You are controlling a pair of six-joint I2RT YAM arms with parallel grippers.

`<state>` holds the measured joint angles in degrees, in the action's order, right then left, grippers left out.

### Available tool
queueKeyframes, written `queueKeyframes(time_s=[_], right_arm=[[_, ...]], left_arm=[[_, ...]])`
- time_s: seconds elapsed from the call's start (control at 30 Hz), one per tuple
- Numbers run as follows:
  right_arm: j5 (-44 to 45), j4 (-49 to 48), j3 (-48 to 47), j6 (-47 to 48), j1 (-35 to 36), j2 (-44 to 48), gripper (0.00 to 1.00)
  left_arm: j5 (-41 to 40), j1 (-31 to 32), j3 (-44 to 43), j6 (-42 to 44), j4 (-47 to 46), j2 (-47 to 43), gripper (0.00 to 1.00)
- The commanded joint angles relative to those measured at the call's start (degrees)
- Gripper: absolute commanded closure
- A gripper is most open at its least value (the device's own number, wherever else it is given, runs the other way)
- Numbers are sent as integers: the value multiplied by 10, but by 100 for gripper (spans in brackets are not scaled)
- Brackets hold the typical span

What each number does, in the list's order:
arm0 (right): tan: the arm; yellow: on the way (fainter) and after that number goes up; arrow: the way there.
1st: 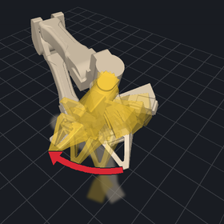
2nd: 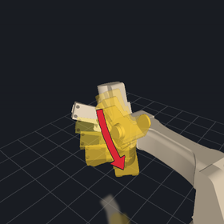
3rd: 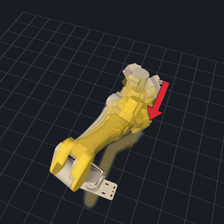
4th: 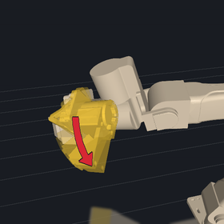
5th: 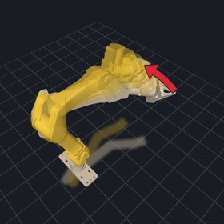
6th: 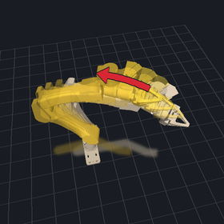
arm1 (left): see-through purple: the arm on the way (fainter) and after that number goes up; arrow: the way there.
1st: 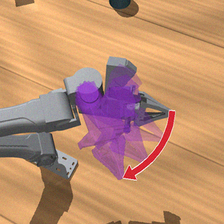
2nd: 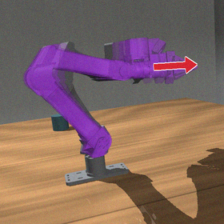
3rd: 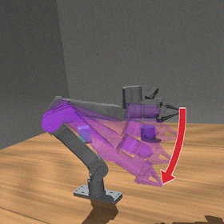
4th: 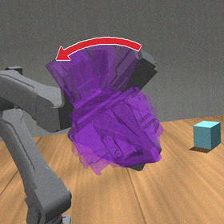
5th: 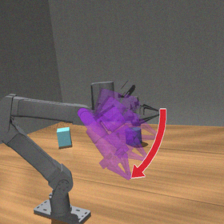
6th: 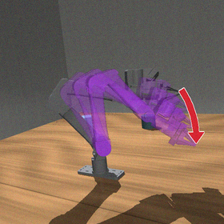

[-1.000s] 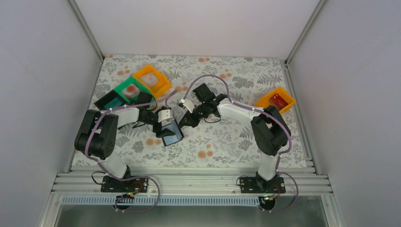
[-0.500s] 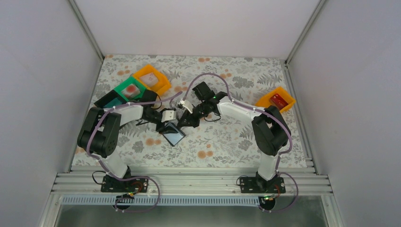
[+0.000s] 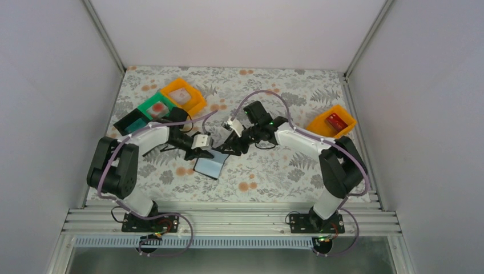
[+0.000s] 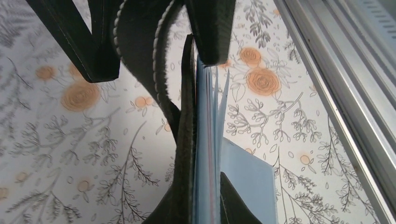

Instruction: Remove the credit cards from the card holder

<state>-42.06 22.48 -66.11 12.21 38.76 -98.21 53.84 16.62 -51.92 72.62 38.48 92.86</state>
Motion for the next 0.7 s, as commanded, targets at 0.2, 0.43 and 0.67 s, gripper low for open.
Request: queueKeyframes(time_s=[0.2, 0.43, 0.67], right_arm=[[1, -21, 18, 16, 11, 64, 48], [49, -14, 24, 9, 14, 67, 75], [72, -29, 30, 4, 34, 64, 63]], left_arm=[[49, 4, -44, 2, 62, -60, 98], [27, 14, -62, -9, 73, -71, 98], [21, 32, -74, -22, 71, -82, 98]])
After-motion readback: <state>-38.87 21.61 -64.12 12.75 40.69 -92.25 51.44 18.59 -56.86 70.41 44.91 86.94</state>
